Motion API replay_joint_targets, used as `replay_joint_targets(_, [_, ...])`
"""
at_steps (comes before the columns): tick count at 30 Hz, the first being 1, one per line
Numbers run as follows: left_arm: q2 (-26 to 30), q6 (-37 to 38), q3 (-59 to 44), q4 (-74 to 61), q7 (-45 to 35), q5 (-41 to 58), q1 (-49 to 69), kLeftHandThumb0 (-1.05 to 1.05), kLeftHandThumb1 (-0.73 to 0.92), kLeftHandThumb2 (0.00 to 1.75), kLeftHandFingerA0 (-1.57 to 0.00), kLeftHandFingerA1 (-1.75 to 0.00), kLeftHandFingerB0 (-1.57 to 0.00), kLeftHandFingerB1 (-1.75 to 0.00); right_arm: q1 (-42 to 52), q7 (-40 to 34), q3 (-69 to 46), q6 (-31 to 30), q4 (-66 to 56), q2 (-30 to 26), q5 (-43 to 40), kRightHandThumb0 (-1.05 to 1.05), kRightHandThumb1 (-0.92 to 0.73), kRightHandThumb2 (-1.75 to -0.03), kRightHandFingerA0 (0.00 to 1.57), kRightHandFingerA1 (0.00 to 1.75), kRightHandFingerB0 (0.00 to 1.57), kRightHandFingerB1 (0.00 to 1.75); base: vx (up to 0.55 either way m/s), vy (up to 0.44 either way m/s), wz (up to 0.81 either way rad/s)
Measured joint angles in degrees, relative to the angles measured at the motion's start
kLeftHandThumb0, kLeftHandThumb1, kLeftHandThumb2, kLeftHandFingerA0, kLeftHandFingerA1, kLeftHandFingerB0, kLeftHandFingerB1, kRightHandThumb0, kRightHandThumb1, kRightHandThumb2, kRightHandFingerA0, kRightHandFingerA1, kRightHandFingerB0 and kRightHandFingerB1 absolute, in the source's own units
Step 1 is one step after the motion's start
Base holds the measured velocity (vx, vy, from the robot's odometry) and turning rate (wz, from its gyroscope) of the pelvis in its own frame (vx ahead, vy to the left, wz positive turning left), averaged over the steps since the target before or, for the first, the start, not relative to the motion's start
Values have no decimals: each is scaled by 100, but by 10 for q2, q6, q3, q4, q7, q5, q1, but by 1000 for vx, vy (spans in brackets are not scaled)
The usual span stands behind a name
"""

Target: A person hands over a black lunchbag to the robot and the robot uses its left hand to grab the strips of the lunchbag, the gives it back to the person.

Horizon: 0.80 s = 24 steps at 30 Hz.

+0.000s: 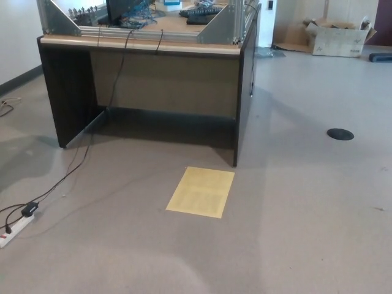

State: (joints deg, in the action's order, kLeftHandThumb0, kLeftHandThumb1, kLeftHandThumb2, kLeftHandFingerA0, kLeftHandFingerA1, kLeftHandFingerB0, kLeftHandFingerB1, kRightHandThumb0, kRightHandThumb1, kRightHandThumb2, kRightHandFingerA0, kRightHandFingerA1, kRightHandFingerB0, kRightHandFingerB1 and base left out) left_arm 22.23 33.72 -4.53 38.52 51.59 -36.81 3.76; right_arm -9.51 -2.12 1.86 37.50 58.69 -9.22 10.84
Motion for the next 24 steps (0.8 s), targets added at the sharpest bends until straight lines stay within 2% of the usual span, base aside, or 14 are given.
replay_joint_targets(6, [17, 44, 16, 108, 51, -7, 5, -25, 59, 57, -78, -175, -64, -166, 5, 0, 0, 0, 0, 0, 0, -57, -71, -61, 60, 50, 56, 44, 0, 0, 0])
replay_joint_targets(7, [20, 49, 18, 115, 57, -7, 5, -18, 59, 54, -79, -175, -67, -165, 5, 0, 0, 0, 0, 0, 0, -57, -71, -61, 60, 50, 55, 44, 0, 0, 0])
replay_joint_targets(10, [29, 72, 27, 142, 83, -10, 1, -18, 59, 54, -79, -175, -67, -165, 6, -2, 0, 0, 0, -1, 1, -55, -70, -61, 59, 49, 56, 45, 0, 0, 0])
replay_joint_targets(11, [31, 80, 29, 147, 91, -10, -1, -9, 58, 52, -76, -175, -65, -166, 6, -3, 0, 0, 1, -1, 1, -54, -70, -61, 59, 50, 56, 45, 0, 0, 0])
replay_joint_targets(12, [33, 88, 33, 154, 100, -11, -3, -9, 58, 52, -76, -175, -65, -166, 6, -4, 0, 0, 2, -1, 1, -54, -70, -61, 59, 50, 56, 45, 0, 0, 0])
replay_joint_targets(15, [45, 107, 40, 159, 123, -14, -11, -6, 57, 55, -76, -175, -59, -172, 8, -5, 0, 0, 4, -1, 1, -54, -71, -61, 59, 49, 56, 45, 0, 0, 0])
replay_joint_targets(16, [51, 113, 42, 158, 132, -15, -16, -9, 58, 55, -80, -175, -61, -172, 9, -5, 0, 0, 4, -1, 1, -55, -71, -61, 58, 49, 55, 44, 0, 0, 0])
replay_joint_targets(24, [107, 131, 45, 99, 173, -34, -122, -1, 56, 54, -81, -175, -62, -174, 13, -6, 0, -2, 4, -5, 1, -55, -71, -61, 59, 50, 56, 44, 0, 0, 0])
